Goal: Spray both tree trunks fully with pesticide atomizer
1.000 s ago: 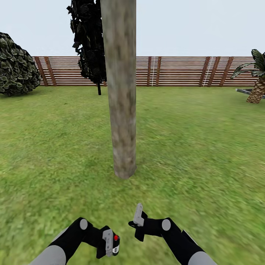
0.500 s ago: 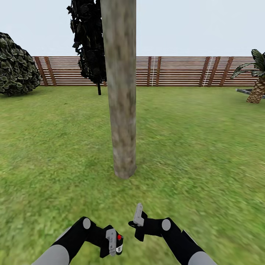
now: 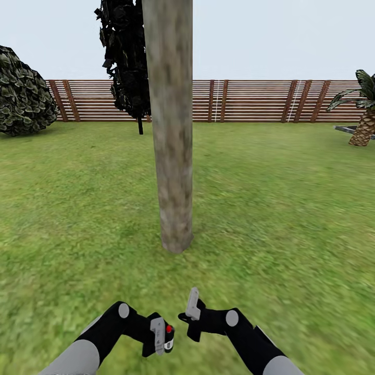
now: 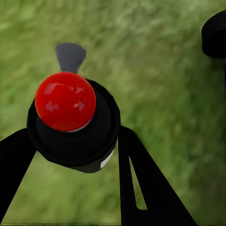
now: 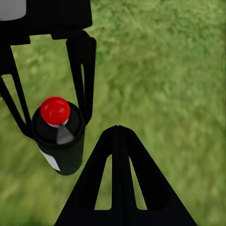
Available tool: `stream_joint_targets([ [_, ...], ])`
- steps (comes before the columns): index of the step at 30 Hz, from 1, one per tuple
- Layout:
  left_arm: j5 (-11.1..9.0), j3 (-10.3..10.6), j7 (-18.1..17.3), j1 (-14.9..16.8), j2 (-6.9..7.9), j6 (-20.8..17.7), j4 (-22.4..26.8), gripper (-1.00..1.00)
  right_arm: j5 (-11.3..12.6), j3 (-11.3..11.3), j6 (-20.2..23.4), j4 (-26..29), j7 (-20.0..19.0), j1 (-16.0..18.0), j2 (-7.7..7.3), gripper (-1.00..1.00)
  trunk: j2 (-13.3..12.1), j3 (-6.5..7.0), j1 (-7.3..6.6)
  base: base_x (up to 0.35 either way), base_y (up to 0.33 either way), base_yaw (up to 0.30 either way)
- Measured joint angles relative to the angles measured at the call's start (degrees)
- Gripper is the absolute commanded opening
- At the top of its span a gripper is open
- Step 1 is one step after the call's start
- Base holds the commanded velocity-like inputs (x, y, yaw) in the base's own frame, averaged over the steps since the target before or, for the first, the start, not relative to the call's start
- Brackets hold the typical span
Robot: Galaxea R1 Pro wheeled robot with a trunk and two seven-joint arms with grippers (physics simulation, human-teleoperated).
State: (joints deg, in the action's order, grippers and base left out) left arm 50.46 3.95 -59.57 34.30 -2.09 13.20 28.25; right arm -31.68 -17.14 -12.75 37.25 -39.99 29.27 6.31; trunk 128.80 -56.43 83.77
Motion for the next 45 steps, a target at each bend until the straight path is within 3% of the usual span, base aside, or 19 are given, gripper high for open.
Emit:
stream_joint_targets([
  [4, 2.2, 0.0, 0.1, 0.1, 0.24, -0.1, 0.0, -1.0, 0.0, 0.0, -0.1, 0.0, 0.0, 0.0, 0.15, -1.0, 0.0, 0.0, 0.0, 0.0, 0.0, 0.0],
  [8, 2.8, -0.1, 0.2, 0.1, 0.39, -0.2, 0.0, -1.0, -0.1, 0.0, 0.0, 0.0, 0.0, 0.0, 0.19, -1.0, 0.0, 0.0, 0.0, 0.0, 0.0, 0.0],
  [22, 2.3, -0.5, 3.7, 0.2, -0.17, -1.0, 0.0, -1.0, -0.1, 0.0, 0.0, 0.0, 0.0, 0.0, 0.98, -1.0, 0.0, 0.0, 0.0, 0.0, 0.0, 0.0],
  [45, 1.7, -0.8, 4.8, 0.8, -0.28, -1.0, 0.0, -1.0, -0.1, 0.0, 0.0, 0.0, 0.0, 0.0, 0.99, -1.0, 0.0, 0.0, 0.0, 0.0, 0.0, 0.0],
])
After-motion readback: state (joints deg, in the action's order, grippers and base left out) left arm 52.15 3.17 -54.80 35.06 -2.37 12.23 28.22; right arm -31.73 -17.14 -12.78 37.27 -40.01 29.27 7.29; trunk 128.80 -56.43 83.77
